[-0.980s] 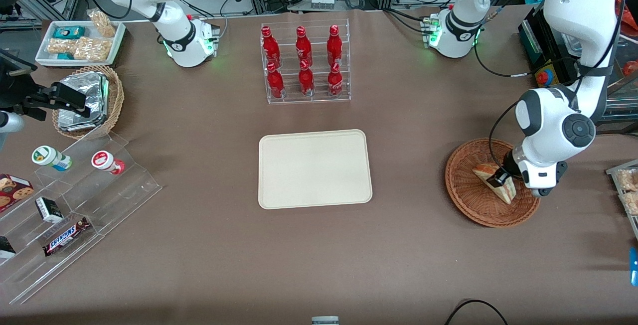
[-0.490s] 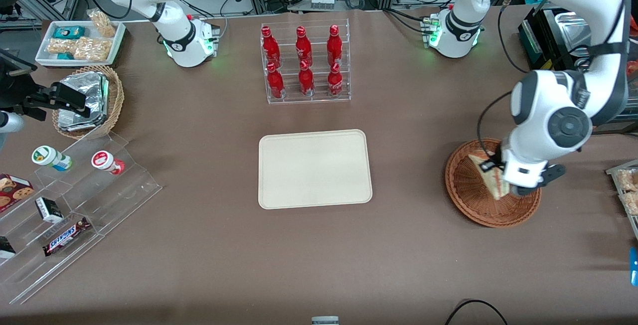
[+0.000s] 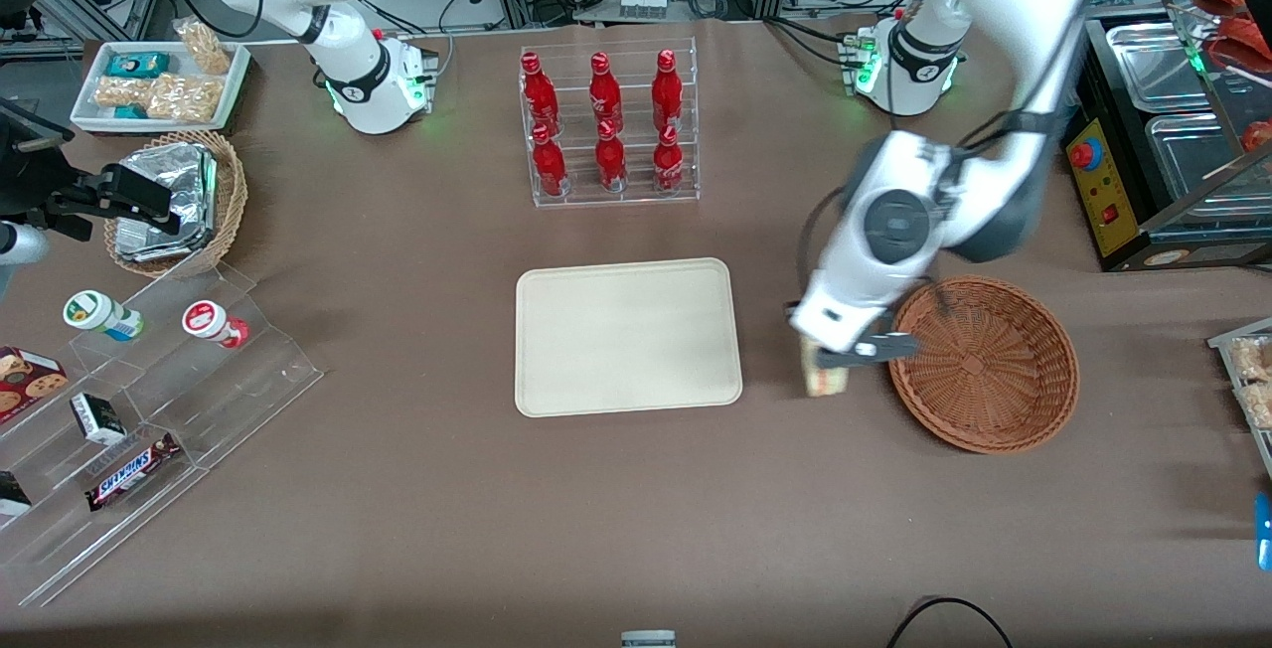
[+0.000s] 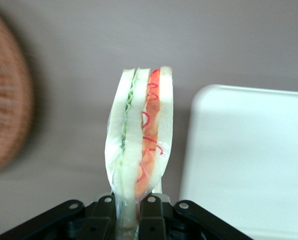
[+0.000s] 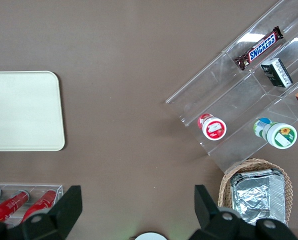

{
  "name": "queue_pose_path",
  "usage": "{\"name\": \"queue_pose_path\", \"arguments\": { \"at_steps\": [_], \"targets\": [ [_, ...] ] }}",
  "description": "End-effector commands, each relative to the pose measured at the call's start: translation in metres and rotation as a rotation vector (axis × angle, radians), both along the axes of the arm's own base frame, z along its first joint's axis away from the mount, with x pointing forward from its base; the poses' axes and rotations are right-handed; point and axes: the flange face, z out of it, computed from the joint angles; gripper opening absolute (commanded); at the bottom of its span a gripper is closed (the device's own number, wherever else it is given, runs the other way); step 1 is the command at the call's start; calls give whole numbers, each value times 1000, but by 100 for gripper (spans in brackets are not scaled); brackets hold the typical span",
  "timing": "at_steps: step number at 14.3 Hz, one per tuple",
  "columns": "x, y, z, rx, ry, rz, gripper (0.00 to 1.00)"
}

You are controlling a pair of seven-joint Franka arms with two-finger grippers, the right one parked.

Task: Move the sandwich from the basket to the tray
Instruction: 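Lift the sandwich and carry it over the cream tray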

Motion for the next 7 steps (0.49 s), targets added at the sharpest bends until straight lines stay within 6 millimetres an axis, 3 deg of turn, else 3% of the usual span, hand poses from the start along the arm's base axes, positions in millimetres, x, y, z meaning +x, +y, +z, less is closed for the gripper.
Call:
{"name": "queue_pose_path", "arguments": {
  "at_steps": [1, 4, 7],
  "targets": [
    [0, -85, -14, -40, -8, 49, 2],
    [-34, -162, -37, -51, -16, 53, 2],
    [-50, -206, -60, -80, -35, 55, 2]
  ]
}}
